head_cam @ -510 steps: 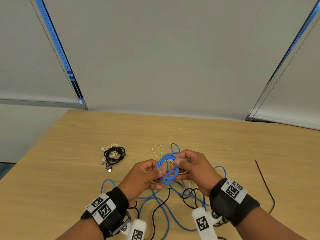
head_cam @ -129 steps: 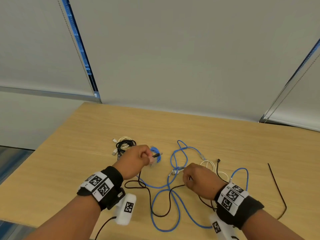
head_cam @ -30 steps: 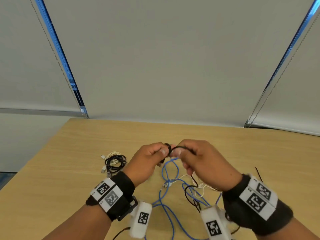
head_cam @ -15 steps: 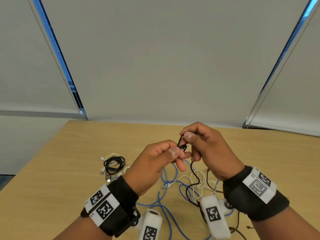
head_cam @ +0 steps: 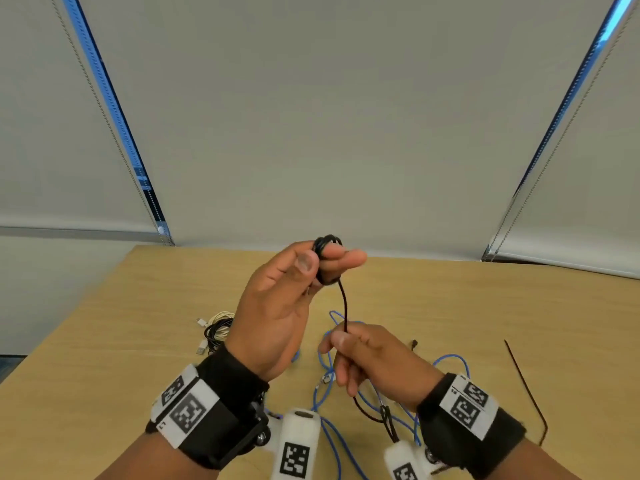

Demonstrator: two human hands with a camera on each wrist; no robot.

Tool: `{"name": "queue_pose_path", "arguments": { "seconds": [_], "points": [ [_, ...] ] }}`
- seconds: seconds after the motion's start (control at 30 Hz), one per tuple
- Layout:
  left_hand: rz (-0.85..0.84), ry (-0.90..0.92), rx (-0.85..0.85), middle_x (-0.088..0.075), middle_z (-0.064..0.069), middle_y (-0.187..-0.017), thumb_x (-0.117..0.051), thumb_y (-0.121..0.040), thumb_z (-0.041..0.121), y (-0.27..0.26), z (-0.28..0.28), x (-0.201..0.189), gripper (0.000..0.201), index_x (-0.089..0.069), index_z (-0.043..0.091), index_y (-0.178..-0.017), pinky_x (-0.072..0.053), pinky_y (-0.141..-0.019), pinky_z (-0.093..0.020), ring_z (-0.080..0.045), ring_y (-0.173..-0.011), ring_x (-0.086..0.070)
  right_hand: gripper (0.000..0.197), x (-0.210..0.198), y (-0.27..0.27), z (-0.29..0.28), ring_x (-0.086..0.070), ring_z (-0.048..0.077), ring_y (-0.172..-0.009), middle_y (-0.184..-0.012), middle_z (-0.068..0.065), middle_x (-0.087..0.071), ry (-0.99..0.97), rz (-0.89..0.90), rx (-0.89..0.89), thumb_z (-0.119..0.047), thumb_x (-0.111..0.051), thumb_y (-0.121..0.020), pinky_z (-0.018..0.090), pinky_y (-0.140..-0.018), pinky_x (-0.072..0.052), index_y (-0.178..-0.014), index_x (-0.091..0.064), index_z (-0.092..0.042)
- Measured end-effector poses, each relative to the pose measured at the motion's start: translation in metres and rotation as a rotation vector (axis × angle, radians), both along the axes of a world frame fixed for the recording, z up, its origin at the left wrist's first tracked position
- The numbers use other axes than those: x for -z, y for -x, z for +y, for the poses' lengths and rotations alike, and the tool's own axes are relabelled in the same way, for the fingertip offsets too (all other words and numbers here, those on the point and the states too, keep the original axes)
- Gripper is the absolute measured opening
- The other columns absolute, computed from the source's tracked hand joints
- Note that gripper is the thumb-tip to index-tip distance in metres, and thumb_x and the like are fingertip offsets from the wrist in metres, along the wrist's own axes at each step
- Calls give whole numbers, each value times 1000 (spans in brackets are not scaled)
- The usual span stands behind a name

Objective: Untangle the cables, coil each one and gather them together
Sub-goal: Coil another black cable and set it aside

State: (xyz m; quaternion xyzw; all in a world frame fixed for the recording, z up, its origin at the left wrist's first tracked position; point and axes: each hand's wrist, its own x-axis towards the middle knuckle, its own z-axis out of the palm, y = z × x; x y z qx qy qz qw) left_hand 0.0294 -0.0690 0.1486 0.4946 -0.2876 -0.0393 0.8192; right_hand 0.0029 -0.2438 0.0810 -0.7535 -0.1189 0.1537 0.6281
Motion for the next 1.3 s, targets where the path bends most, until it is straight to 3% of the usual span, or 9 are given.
{"name": "queue_pose_path", "arguments": {
  "seconds": [0.13,0.23,0.33,0.4,0.6,0.77,0.97,1.13,1.3],
  "points": [
    [-144,-414,-292,-72,10,-125,-54,-103,23,-18,5,8,28,-70,16,-124,-46,-101,-15,-4,-123,-63,23,-4,8,3,-65,18,-64,-75,0,-69,181,-44,-120,-36,-52,-99,34,-71,-56,-112,-65,-22],
    [-176,-699,-411,-71,19,-121,-55,-104,21,-29,12,24,26,-71,20,-124,-48,-103,-23,8,-116,-61,20,-21,10,-2,-67,17,-66,-74,-2,-70,222,-85,-145,-32,-54,-101,34,-72,-57,-116,-65,-25],
    [-128,-828,-336,-73,20,-111,-52,-105,21,-29,13,40,23,-72,18,-115,-50,-95,-29,10,-103,-63,18,-46,2,-15,-61,10,-57,-64,-5,-64,256,-230,-6,-31,-54,-102,26,-60,-52,-106,-71,-27],
    [-89,-800,-206,-75,14,-98,-48,-106,21,-21,7,45,24,-71,14,-108,-49,-87,-28,2,-96,-65,17,-61,-7,-25,-58,8,-55,-62,-5,-63,261,-341,111,-25,-58,-101,24,-57,-50,-97,-75,-25],
    [-2,-538,62,-77,-12,-91,-48,-101,27,-2,-8,35,35,-64,-3,-107,-50,-95,-23,-17,-110,-70,5,-80,-20,-42,-62,15,-59,-81,4,-71,131,-433,231,-16,-71,-92,29,-60,-53,-87,-73,-17],
    [66,-326,207,-72,-17,-123,-49,-101,20,-3,-2,23,21,-64,8,-93,-47,-106,-34,-27,-128,-62,11,-74,-21,-45,-57,19,-46,-67,7,-67,190,-426,203,-27,-64,-98,31,-50,-48,-89,-71,-26],
    [173,-76,341,-64,-36,-123,-44,-104,23,-5,1,19,26,-56,8,-86,-50,-102,-44,-52,-117,-63,29,-69,-20,-45,-39,7,-49,-53,-8,-47,316,-438,159,-28,-51,-104,24,-54,-36,-76,-60,-27],
    [207,62,400,-66,-35,-121,-40,-105,23,-5,0,19,27,-50,7,-85,-48,-106,-51,-52,-115,-64,30,-66,-17,-37,-44,6,-54,-61,-6,-52,349,-470,134,-31,-45,-106,22,-56,-37,-82,-59,-22],
    [212,139,214,-61,-28,-135,-42,-103,25,-10,-8,16,22,-49,10,-88,-36,-112,-53,-43,-130,-56,21,-41,-13,-26,-50,14,-45,-60,1,-60,226,-273,45,-37,-43,-106,28,-48,-43,-106,-61,-25]
  ]
}}
